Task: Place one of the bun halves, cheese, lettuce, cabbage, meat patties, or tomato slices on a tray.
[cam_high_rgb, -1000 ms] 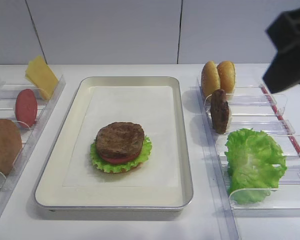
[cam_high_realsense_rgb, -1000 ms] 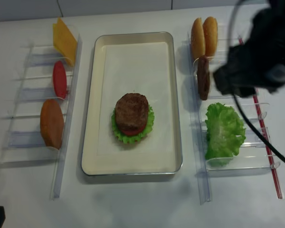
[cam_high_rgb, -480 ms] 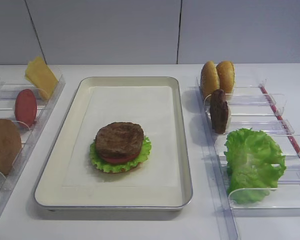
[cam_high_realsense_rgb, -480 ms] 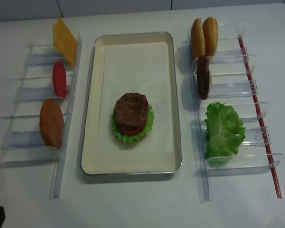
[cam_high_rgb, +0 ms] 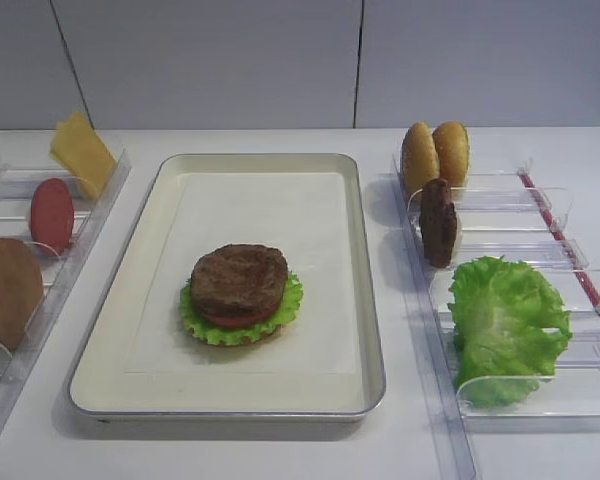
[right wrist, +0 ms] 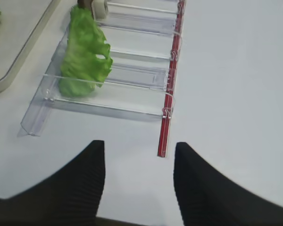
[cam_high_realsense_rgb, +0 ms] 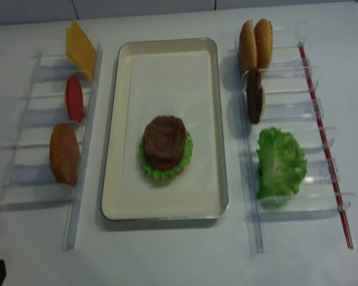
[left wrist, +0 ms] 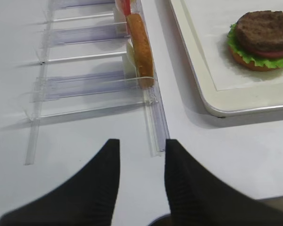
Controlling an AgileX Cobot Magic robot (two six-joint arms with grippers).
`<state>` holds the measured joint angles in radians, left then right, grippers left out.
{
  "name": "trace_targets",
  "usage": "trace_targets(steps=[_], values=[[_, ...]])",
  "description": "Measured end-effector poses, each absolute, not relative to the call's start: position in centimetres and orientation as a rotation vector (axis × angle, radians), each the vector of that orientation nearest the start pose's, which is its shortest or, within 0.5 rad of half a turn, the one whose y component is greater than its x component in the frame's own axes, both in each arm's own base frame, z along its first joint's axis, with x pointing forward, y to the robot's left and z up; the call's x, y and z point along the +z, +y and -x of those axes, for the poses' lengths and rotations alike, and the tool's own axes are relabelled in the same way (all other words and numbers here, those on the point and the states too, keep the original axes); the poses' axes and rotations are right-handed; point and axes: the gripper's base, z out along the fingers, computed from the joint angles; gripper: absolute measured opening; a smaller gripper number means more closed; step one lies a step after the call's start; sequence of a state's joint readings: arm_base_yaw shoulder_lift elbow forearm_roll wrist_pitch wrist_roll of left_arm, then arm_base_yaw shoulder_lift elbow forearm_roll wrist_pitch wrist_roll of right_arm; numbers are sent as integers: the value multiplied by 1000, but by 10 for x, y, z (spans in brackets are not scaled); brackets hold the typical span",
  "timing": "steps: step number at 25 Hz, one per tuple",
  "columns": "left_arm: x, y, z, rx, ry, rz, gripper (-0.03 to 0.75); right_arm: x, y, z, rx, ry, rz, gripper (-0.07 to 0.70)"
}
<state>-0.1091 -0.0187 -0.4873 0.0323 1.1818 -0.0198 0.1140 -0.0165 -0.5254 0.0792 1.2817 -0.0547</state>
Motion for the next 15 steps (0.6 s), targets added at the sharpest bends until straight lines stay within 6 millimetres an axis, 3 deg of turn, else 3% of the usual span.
trace_targets(steps=[5,15], values=[[264,4,11,-33,2157,-92,239,266,15,14,132,2152,157,343],[264,4,11,-33,2157,-92,239,264,12,8,68,2128,113,343]])
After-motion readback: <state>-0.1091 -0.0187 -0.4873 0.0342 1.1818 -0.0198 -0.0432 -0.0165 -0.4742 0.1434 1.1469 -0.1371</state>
